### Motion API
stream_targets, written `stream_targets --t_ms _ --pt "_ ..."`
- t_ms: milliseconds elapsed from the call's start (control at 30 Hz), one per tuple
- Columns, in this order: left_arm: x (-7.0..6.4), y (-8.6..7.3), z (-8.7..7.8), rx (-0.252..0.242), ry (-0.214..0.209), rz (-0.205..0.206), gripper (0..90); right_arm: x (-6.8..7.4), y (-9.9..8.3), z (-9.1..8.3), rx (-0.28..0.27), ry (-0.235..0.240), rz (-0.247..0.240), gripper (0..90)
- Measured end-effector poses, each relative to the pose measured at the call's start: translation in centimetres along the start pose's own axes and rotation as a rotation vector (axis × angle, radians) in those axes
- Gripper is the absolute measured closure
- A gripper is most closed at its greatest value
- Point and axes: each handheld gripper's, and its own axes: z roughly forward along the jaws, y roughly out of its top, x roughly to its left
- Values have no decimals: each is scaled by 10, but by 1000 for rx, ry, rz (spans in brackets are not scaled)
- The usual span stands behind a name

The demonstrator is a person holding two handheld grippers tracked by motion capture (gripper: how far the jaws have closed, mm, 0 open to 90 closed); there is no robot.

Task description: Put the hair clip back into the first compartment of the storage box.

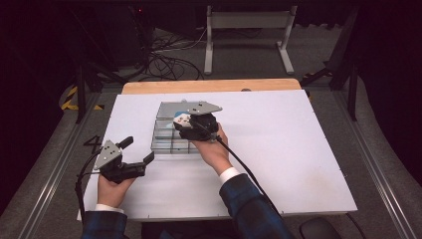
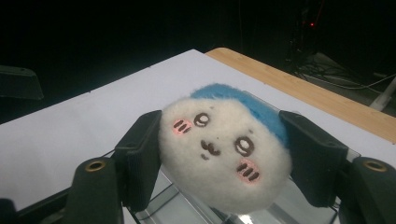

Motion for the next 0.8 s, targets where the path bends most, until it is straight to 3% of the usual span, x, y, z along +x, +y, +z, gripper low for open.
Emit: stream_targets --t_ms 267,800 --pt "2 -1 1 4 15 2 59 5 3 11 8 6 -12 348" --pt "3 -3 2 34 3 -13 60 15 12 33 11 20 -29 348"
